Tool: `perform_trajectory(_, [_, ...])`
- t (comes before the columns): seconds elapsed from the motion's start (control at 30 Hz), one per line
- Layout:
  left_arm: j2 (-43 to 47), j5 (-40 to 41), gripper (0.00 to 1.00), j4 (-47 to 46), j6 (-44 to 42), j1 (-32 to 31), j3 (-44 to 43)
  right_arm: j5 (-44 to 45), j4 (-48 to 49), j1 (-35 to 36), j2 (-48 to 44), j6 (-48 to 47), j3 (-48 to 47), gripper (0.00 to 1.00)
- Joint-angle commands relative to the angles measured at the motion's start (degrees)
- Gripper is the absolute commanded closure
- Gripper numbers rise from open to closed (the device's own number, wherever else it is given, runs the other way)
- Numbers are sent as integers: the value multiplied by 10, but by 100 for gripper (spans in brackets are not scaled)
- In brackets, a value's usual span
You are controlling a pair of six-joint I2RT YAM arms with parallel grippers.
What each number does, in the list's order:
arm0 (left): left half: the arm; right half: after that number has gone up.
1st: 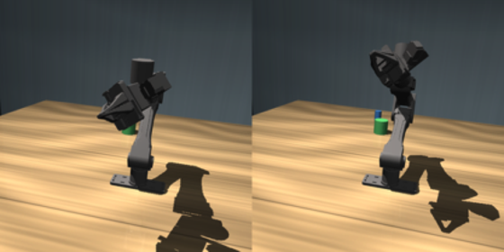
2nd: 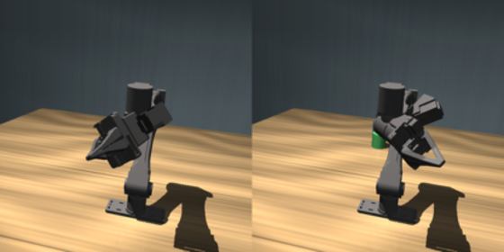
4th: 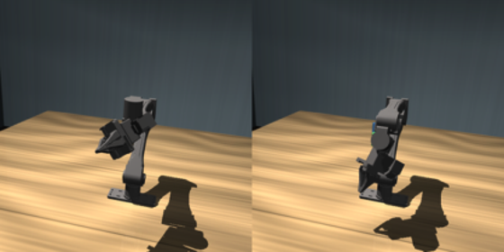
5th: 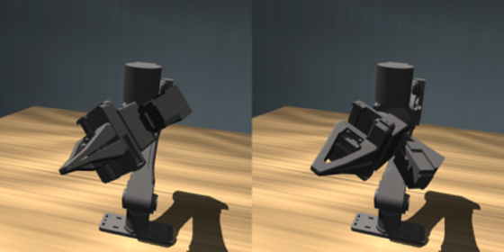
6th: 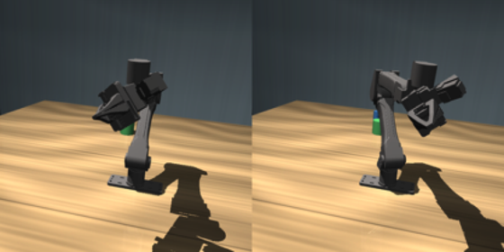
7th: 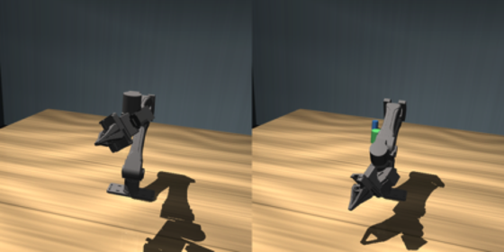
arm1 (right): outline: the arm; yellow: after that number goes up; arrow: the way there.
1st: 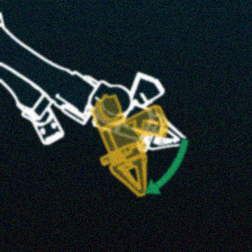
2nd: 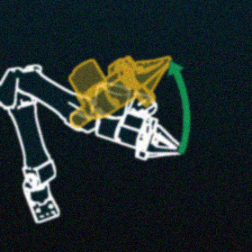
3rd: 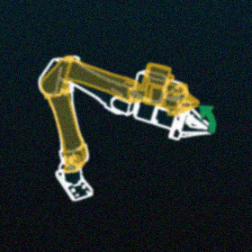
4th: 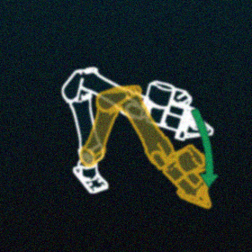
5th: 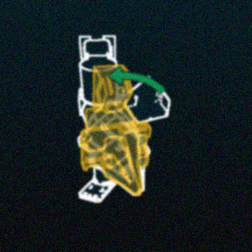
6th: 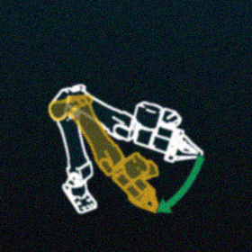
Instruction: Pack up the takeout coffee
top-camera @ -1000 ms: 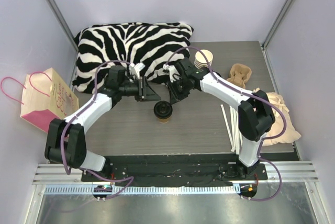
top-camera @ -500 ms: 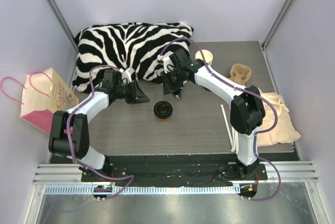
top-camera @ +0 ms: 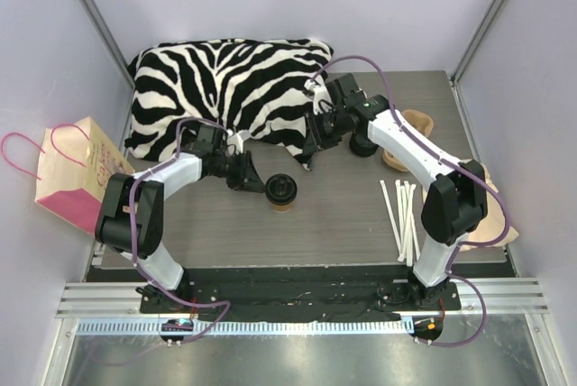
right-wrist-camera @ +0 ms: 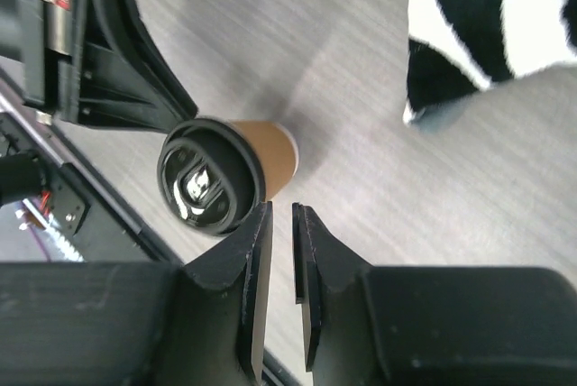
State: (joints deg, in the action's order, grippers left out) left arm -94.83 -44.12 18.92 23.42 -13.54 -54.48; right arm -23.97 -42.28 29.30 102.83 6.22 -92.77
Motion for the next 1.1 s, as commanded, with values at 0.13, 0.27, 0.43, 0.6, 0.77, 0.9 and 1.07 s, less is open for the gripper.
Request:
perform_trajectory(0.13, [-5, -29, 78, -26, 36, -56, 2, -27, -24, -27, -59, 9, 49, 76])
perform_trajectory(0.27, [-26, -39, 78, -83, 86, -90, 0, -26, -53, -49, -64, -11, 51, 76])
perform_trajectory(0.43, [-40, -34, 79, -147, 153, -146, 14, -30, -85, -77, -82, -44, 71, 76])
perform_trajectory(0.6, [-27, -21, 78, -171, 168, -143, 26, -64, -112, -84, -92, -60, 94, 70])
perform_trajectory(0.77, [40, -14, 75, -153, 145, -98, 61, -121, -127, -80, -90, -75, 119, 54])
perform_trajectory(0.9, [96, -7, 72, -116, 116, -72, 75, -149, -127, -64, -67, -67, 132, 55])
perform_trajectory(1.07, [164, -3, 71, -68, 65, -51, 66, -152, -100, -44, -43, -63, 140, 60])
